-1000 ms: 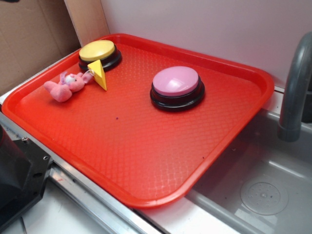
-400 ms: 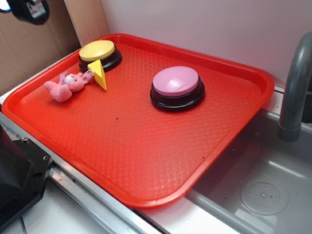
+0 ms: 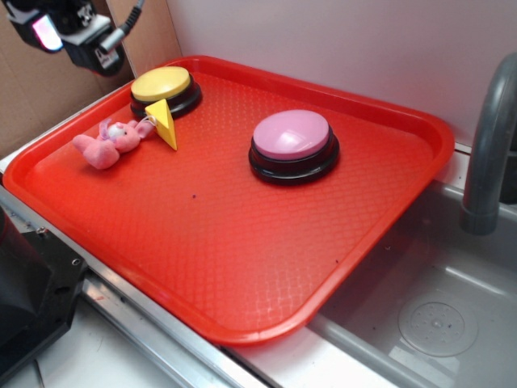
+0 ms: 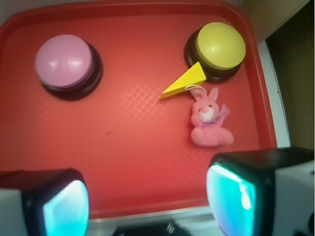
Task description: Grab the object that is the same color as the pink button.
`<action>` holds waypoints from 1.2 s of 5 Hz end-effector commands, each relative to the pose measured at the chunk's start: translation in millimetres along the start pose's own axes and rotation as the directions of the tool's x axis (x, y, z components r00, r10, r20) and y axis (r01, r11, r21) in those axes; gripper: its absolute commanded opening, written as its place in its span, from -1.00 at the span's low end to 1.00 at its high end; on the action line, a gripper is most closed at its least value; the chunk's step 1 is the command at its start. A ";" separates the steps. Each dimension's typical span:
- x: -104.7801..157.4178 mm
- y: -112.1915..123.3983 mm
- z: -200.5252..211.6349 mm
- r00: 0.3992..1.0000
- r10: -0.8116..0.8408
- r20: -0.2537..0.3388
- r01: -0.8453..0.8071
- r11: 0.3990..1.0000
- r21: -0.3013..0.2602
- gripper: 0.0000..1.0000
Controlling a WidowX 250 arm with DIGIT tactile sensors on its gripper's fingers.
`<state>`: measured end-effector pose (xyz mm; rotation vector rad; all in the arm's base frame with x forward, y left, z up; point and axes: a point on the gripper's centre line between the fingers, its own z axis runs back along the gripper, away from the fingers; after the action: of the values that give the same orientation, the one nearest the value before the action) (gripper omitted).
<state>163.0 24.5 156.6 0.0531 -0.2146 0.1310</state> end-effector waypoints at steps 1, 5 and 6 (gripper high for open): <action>10.4 42.8 -39.5 0.993 0.114 0.026 -0.116 0.990 0.078 1.00; 9.5 66.5 -126.4 0.985 0.152 -0.085 -0.146 0.986 0.081 1.00; 8.6 69.7 -130.2 0.981 0.175 -0.083 -0.170 0.984 0.060 1.00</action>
<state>186.6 96.2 27.4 0.0681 -0.0963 0.3136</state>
